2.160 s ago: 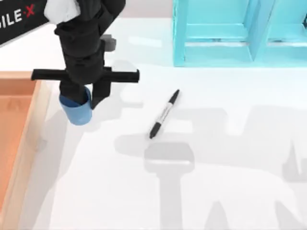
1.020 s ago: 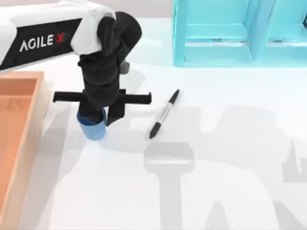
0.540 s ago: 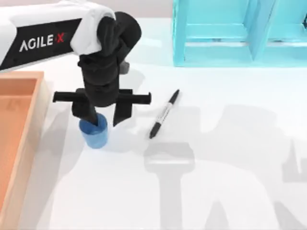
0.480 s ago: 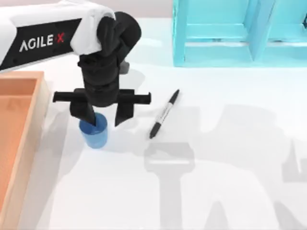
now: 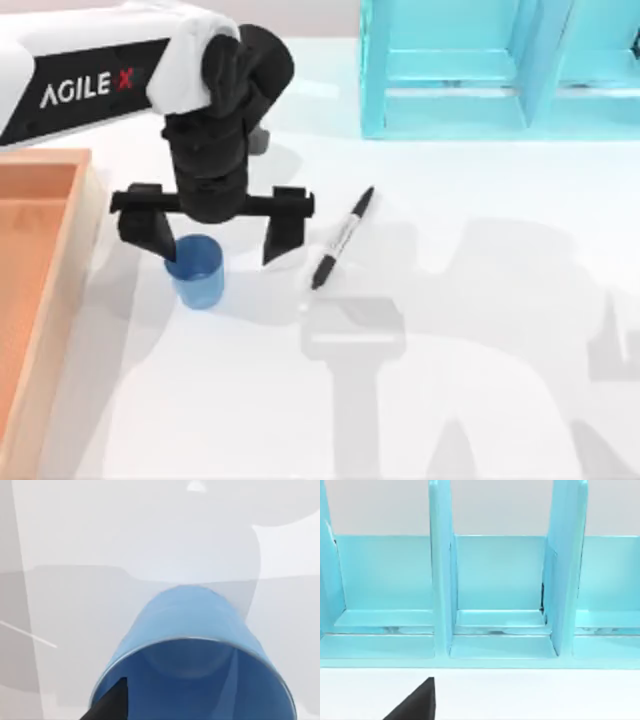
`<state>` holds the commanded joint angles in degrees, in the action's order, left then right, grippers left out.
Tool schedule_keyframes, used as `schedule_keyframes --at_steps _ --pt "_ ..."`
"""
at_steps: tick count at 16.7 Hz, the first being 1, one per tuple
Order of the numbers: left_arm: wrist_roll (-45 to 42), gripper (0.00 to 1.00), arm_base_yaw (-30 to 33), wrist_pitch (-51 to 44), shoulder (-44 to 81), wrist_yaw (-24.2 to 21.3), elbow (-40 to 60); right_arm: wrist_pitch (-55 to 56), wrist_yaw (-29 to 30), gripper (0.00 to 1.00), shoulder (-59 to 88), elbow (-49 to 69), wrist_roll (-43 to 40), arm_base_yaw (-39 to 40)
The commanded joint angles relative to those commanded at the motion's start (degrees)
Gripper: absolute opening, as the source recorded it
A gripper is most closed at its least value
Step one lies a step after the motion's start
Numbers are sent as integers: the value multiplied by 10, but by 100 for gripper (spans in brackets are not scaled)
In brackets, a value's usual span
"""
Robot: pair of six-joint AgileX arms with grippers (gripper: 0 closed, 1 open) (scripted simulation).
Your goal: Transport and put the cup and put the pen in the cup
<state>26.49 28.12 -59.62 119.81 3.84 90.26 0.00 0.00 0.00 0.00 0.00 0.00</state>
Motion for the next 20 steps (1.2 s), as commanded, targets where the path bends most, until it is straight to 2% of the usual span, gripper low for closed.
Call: schedule_keyframes --at_steps 7,10,16,20 --pt "1 100 3 -22 5 0 22 0 0 100 0 0 0 0" --pt "2 100 5 -97 12 0 99 0 0 100 0 0 0 0" --pt "3 100 6 -305 15 0 316 0 0 100 0 0 0 0" --pt "3 100 5 -352 12 0 363 0 0 100 0 0 0 0"
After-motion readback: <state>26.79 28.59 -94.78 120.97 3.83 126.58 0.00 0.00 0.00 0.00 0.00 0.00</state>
